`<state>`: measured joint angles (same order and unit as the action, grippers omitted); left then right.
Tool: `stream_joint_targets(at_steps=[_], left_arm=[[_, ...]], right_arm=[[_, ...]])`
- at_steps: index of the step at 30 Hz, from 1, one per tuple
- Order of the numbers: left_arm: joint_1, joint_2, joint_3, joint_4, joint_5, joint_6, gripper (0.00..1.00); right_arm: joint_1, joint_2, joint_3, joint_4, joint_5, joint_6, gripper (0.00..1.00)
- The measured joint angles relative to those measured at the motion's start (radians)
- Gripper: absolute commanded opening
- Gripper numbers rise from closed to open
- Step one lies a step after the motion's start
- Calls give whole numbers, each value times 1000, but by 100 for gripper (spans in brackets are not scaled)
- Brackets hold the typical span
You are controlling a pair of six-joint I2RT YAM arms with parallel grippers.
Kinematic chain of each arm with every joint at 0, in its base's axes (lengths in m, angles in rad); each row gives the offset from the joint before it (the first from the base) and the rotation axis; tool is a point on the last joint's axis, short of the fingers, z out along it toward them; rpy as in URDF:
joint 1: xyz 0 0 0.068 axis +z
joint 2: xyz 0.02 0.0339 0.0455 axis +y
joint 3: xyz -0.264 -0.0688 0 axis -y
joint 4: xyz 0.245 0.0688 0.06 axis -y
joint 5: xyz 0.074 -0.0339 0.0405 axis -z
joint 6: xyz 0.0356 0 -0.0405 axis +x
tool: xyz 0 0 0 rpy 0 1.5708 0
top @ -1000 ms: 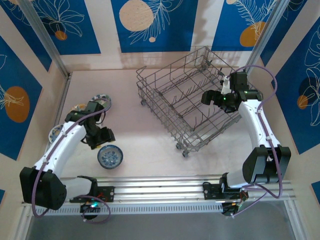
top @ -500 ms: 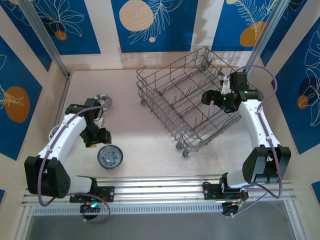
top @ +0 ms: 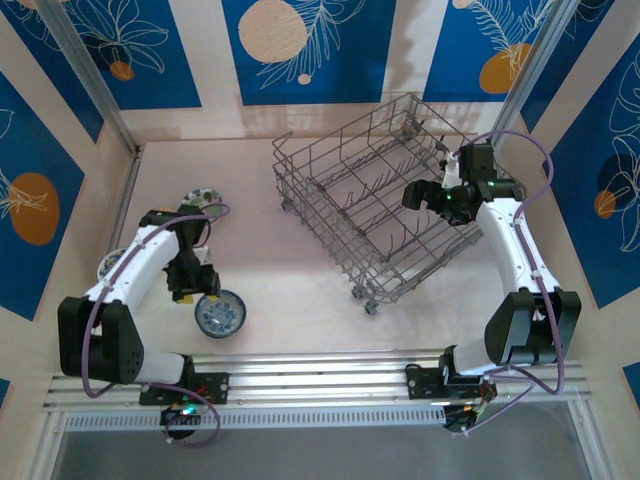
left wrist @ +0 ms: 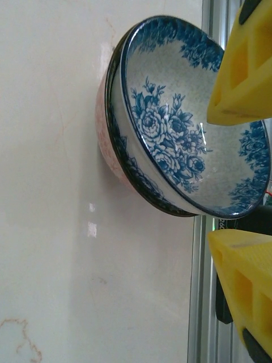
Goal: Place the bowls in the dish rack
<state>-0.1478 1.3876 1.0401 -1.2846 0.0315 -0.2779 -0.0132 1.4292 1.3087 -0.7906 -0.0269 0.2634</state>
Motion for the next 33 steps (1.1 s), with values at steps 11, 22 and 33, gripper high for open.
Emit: stream_joint_targets(at_steps=[11, 22, 33], left_arm=[[0, 55, -13, 2, -11, 0, 44], [0, 84, -15, 4, -14, 0, 30], [-1, 99, -15, -3, -12, 9, 14]], right_arm=[[-11, 0, -11, 21, -8, 0, 100], [-15, -8, -15, 35, -19, 0, 100], [-15, -8, -16, 43, -26, 0, 100]])
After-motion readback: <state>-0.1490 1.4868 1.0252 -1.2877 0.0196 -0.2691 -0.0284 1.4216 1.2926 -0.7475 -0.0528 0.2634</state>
